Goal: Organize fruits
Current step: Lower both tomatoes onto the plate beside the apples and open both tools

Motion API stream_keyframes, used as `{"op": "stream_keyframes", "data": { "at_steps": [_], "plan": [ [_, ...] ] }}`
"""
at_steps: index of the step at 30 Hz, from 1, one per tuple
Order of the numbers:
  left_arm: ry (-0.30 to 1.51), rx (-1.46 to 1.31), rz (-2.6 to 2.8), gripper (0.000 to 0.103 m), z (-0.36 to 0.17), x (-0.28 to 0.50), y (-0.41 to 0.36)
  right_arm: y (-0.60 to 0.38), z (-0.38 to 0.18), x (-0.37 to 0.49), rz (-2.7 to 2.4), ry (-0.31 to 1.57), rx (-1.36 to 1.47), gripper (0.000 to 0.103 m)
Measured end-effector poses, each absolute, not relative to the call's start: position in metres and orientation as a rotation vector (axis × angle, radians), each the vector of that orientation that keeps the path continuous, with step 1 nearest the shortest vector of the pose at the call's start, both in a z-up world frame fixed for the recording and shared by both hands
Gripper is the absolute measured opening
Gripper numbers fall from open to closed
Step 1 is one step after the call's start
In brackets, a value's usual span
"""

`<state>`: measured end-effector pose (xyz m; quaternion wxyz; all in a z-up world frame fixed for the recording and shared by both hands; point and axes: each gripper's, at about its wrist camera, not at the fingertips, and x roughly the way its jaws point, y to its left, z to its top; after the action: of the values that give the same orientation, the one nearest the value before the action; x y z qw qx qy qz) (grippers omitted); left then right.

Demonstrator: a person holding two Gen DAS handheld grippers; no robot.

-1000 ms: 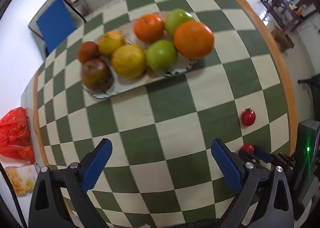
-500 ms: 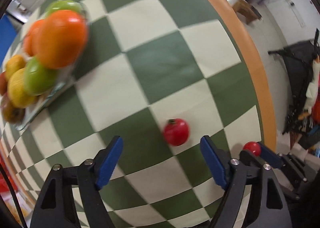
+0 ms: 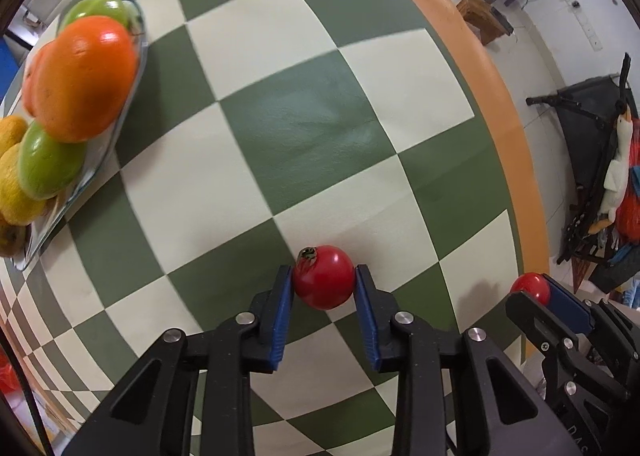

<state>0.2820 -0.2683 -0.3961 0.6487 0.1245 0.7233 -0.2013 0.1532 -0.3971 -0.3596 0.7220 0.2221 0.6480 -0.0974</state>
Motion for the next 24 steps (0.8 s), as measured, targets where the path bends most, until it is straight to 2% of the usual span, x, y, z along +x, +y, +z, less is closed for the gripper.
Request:
{"op": "stream_keyframes", "data": {
  "at_steps": [7, 12, 17, 24],
  "plan": [
    [1.590, 0.100, -0.433, 0.028, -0.346, 0.292, -0.198, -0.368, -0.328, 0.175, -0.117, 1.392, 0.481, 0.033],
    [1.569, -0.150, -0.297, 0.028, -0.319, 0.310, -0.101, -0.318, -0.323, 0.218, 0.048, 1.375, 0.510, 0.033],
    [1.592, -0.446, -0.134, 0.028, -0.336, 0.335, -0.010, -0.253, -0.330, 0.271, 0.208, 1.355, 0.543, 0.033],
    [1.618, -0.770, -0.063, 0.028, -0.373, 0.360, 0.035, -0.191, -0.361, 0.332, 0.295, 1.392, 0.544, 0.033]
  ]
}}
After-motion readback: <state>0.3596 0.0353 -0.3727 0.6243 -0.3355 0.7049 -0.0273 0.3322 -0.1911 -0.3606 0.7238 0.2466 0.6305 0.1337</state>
